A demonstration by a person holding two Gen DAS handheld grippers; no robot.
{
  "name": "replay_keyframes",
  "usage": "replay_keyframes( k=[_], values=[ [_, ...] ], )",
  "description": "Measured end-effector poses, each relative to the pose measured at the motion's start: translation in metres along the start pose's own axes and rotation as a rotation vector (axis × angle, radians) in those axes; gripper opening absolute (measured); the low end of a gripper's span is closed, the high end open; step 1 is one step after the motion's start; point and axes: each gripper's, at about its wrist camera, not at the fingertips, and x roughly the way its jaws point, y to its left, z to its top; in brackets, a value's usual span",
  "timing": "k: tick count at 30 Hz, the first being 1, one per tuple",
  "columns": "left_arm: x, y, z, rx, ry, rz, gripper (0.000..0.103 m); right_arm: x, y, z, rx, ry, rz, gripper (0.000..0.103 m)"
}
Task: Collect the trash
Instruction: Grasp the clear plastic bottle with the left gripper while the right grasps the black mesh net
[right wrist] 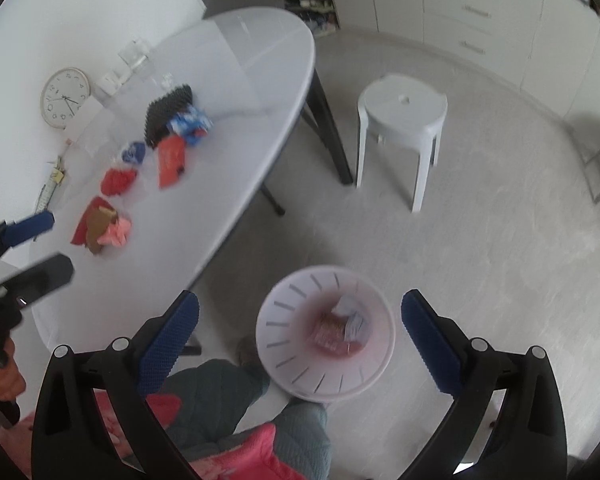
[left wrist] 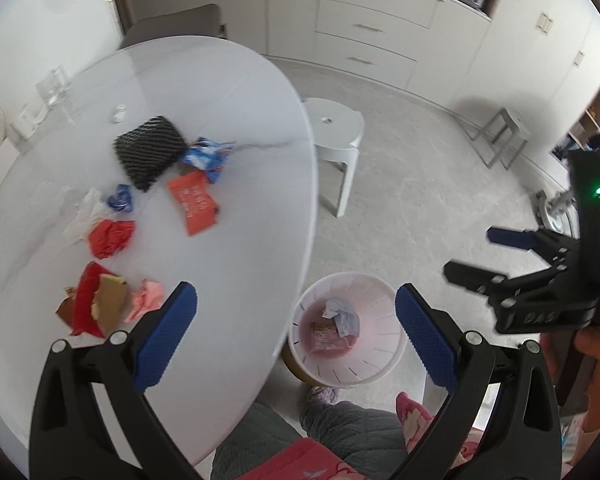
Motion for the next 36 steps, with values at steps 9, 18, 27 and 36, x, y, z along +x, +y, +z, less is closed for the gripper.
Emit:
replay_keyframes(
  k=[9,18,27,36],
  values=[
    [-0.03,0.112,0.007,-0.247,-0.087,0.126,0.095,-0.006,0.095,0.072,-0.16,-0.107,0.11,0.101],
    [0.008,0.28,0.035,-0.645,-0.013,0.23,0.095,0.046,0.2,0.133,-0.274,-0.129,0.146,0.101],
    [0.104,0.373,0.076,-0.852,0.157,0.314,0.095,0.13,0.261,0.192,-0.27,-0.07,0.127,0.101],
    [0.165,0.418,0.07,-1.056,0.274,0.257,0.095,0.208,0.253,0.238,-0.133,0.024,0.122,0.101]
  ],
)
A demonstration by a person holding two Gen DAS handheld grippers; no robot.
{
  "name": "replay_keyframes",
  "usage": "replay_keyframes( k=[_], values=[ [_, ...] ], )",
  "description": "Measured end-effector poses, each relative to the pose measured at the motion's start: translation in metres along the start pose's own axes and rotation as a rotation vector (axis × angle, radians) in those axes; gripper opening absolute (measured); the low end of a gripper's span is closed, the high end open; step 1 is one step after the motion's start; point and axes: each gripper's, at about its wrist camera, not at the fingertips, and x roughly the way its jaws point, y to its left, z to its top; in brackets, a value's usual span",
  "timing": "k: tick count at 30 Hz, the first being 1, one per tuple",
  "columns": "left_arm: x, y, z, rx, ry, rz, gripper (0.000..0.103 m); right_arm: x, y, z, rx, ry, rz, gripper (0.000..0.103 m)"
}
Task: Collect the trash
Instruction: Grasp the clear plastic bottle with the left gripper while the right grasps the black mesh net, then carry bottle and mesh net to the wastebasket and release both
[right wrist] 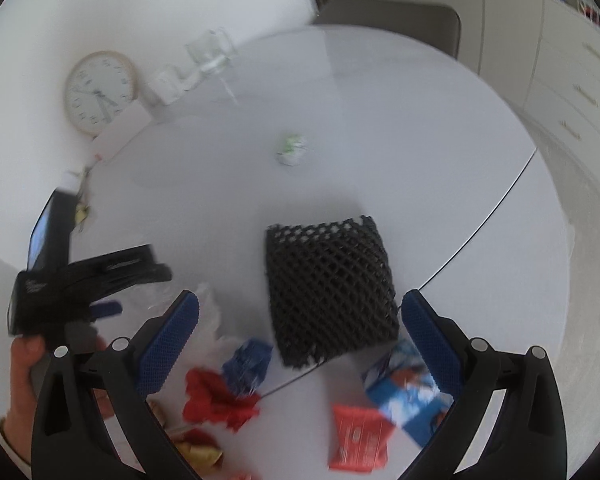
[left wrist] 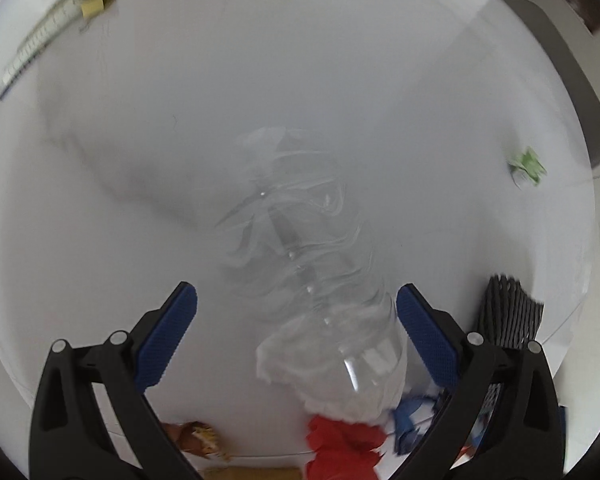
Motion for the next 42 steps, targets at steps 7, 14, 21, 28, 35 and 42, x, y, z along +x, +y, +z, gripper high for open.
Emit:
replay_keyframes(
  k=[7,14,21,28,35,42],
  values=[
    [0.021,0.003,0.006,0.02,0.093,-0.119,0.068,0.043,-0.037,0.015,0.104,0.097,0.018,0.101],
    [0.008,0.018,0.006,0.11,0.027,-0.16,0.067,0.08,-0.049,0.021,0.083,0.18,-0.013,0.089],
    [-0.033,0.025,-0.011,0.19,-0.077,-0.176,0.067,0.095,-0.033,0.023,0.002,0.211,-0.069,0.06],
    [-0.06,0.015,-0.029,0.263,-0.134,-0.171,0.067,0.088,-0.007,0.023,-0.115,0.179,-0.115,0.014],
    [-0.101,0.014,-0.039,0.344,-0.224,-0.182,0.067,0.04,0.018,0.037,-0.171,0.017,-0.101,0.013],
    [-0.151,0.018,-0.084,0.439,-0.303,-0.213,0.067,-0.04,0.038,0.035,-0.193,-0.143,-0.046,0.013]
  ],
)
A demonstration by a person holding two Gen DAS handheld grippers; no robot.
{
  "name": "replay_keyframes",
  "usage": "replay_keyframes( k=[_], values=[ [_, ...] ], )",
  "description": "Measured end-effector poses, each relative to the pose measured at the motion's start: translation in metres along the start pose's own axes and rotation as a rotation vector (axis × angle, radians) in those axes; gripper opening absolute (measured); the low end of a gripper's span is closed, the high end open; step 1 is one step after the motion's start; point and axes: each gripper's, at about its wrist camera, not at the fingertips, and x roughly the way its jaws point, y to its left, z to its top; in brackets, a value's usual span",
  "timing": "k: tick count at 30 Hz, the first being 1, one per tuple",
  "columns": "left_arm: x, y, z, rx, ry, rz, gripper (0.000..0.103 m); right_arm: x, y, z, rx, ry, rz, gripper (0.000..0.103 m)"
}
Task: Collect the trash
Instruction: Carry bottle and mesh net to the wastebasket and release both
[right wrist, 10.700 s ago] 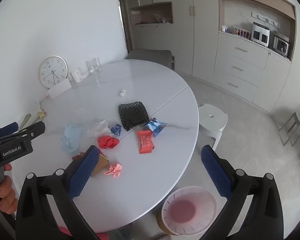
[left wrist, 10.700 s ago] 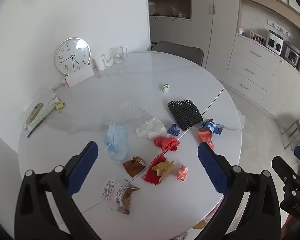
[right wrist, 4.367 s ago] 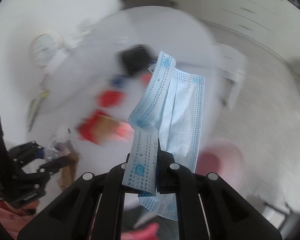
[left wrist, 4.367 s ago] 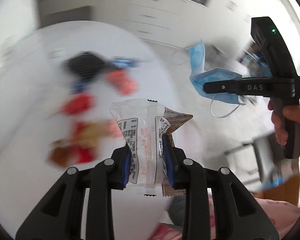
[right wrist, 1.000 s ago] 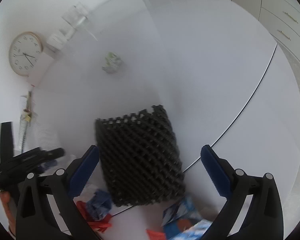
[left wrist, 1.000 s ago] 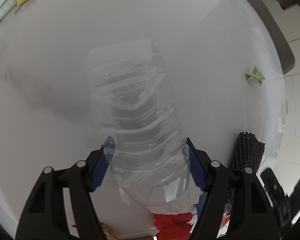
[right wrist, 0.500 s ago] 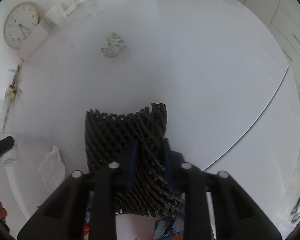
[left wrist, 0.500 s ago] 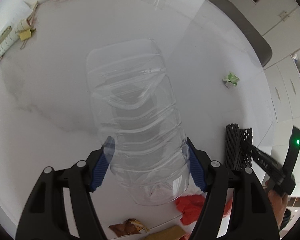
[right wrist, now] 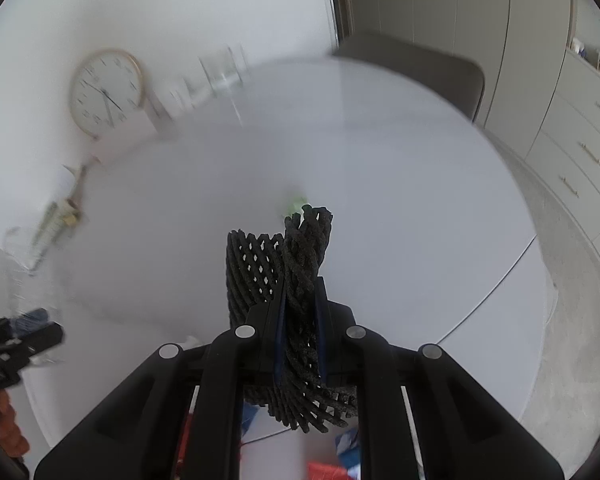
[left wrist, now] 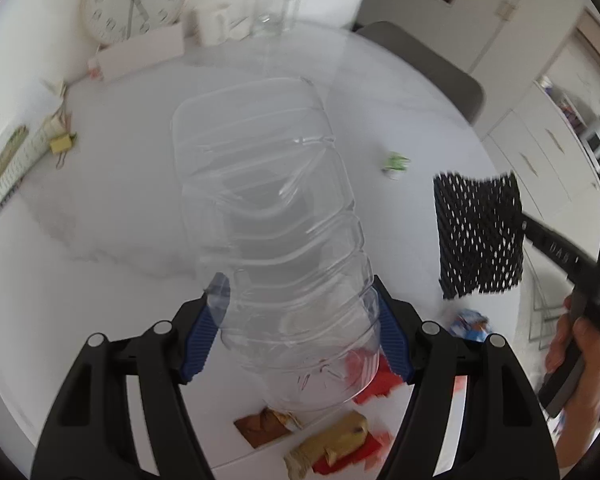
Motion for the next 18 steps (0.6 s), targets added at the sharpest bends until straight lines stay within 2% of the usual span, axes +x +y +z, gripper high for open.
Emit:
replay_keyframes(
  k=[3,9,14,18],
  values=[
    [-0.014,-0.007,-0.011,0.054,-0.015,-0.004,0.067,-0.041,-0.007,-0.012,0.002,-0.047,0.005,0.013],
    [-0.046,-0.058,-0.058,0.184,-0.017,-0.074,0.067,-0.125,-0.04,-0.07,0.021,-0.095,-0.022,0.013],
    [-0.063,-0.121,-0.113,0.368,0.005,-0.148,0.067,-0.189,-0.086,-0.149,0.086,-0.091,-0.083,0.013],
    [-0.063,-0.173,-0.165,0.507,0.072,-0.251,0.067,-0.227,-0.119,-0.208,0.162,-0.077,-0.127,0.013]
  ],
)
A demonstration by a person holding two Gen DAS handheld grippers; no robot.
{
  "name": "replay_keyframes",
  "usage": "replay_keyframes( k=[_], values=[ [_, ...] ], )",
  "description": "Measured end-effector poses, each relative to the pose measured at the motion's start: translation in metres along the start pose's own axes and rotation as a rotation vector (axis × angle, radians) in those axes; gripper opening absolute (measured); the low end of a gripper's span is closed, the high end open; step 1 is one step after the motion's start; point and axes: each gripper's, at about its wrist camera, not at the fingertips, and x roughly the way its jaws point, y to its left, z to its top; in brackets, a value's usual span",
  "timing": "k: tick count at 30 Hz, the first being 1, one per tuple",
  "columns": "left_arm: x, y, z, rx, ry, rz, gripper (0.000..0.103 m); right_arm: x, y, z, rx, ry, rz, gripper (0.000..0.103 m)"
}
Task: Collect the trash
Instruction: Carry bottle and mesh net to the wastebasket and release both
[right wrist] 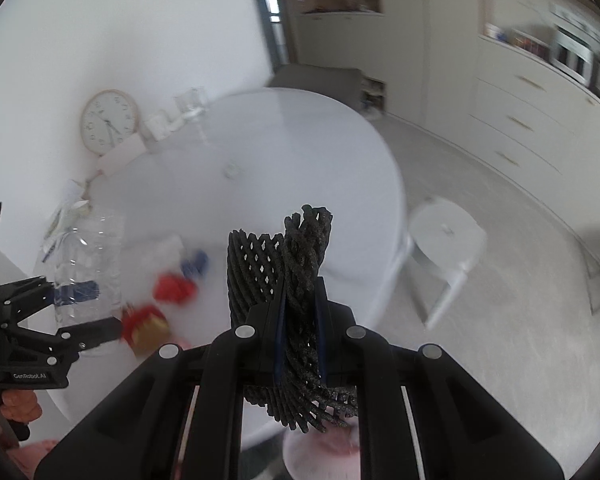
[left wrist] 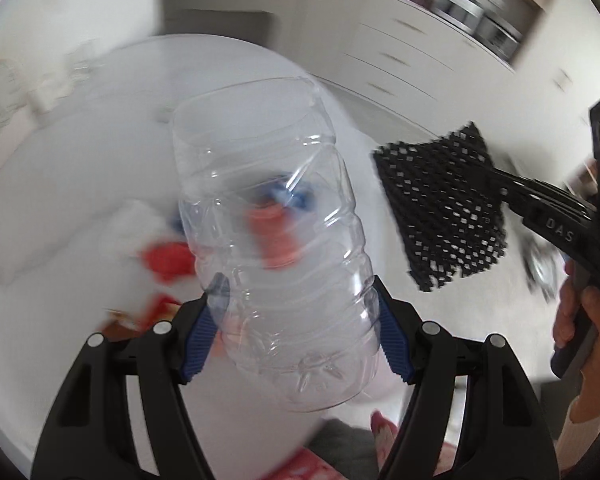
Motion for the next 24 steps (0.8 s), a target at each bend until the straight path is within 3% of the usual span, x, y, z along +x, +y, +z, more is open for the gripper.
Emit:
replay_keyframes(
  k=[9,13,16,18,21,24],
  values=[
    [0.052,-0.127,-0.051,0.247,0.156,-0.118,0.067,-0.05,-0.069,-0.089,0.142,0.047,-0.071,0.013],
    [0.077,-0.156,-0.07,0.3,0.235,-0.145,0.067,-0.062,-0.092,-0.114,0.186,0.062,-0.092,0.013],
    [0.089,-0.169,-0.078,0.326,0.275,-0.145,0.068,-0.067,-0.106,-0.129,0.215,0.076,-0.098,0.013],
    [0.093,-0.173,-0.075,0.338,0.295,-0.124,0.083,-0.067,-0.111,-0.134,0.229,0.084,-0.096,0.013],
    [0.092,-0.171,-0.071,0.329,0.274,-0.095,0.092,-0.066,-0.114,-0.139,0.236,0.092,-0.087,0.013],
    [0.084,-0.162,-0.072,0.297,0.251,-0.069,0.092,-0.065,-0.115,-0.145,0.232,0.101,-0.074,0.013]
  ],
)
